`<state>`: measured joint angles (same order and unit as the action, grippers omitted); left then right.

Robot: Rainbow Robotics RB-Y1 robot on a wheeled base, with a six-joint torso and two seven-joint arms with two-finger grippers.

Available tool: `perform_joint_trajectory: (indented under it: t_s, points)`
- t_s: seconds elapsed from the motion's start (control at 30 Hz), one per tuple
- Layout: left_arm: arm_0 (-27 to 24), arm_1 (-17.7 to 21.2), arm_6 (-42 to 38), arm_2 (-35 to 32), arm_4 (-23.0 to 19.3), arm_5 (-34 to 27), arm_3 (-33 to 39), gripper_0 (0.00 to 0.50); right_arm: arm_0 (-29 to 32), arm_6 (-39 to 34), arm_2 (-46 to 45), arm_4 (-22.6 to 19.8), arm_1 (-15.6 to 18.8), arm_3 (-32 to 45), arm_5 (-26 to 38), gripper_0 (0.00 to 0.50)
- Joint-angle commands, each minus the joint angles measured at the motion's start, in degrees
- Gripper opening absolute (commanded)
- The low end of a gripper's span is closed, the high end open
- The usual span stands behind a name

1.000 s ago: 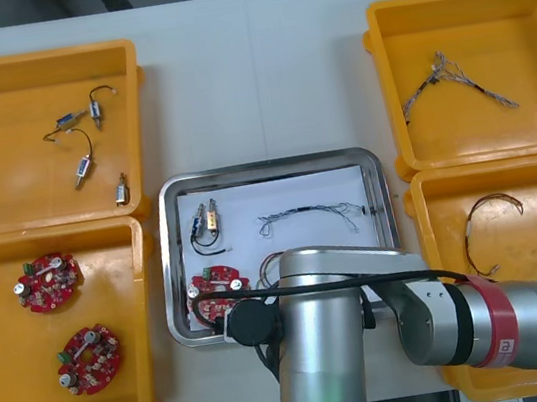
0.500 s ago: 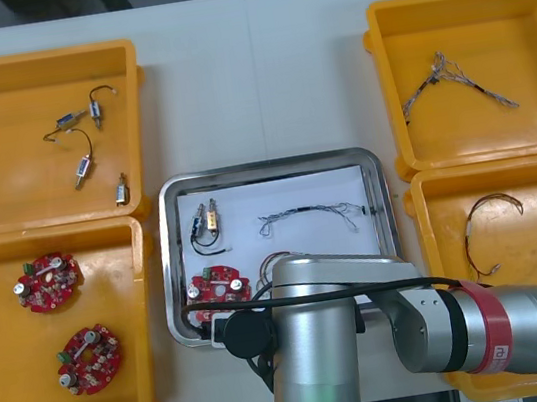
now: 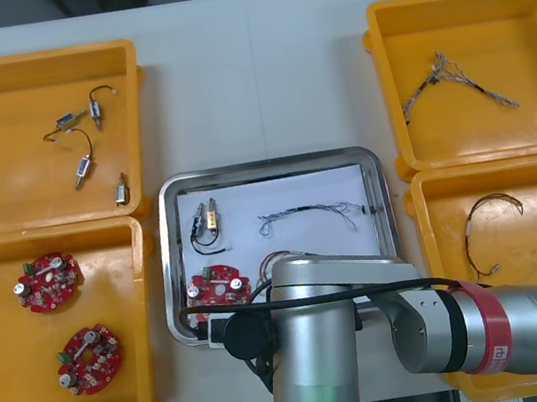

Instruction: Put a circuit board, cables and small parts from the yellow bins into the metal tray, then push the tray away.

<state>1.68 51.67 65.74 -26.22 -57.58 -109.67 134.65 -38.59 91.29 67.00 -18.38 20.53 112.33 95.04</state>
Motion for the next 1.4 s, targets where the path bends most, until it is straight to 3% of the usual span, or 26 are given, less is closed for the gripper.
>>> perform_joint_trajectory:
  t_s: [0.03, 0.5, 1.0, 1.4]
  points:
    - [1.2, 2.2, 4.7, -1.6, -0.4, -0.3, 1.5, 0.5, -1.3, 1.4, 0.9, 0.5, -1.1, 0.5, -0.5, 0.0]
    - [1.2, 2.2, 4.7, -1.6, -0.4, -0.3, 1.5, 0.5, -3.8, 2.6, 0.9, 2.6, 1.8, 0.5, -0.5, 0.0]
    - [1.2, 2.2, 4.7, -1.6, -0.4, -0.3, 1.5, 0.5, -11.1, 4.2, 0.9, -1.6, 3.5, 0.6, -0.6, 0.0]
    - [1.2, 2.2, 4.7, -1.6, -0.4, -0.3, 1.5, 0.5, -14.9, 4.2, 0.9, -1.6, 4.9, 0.6, -0.6, 0.0]
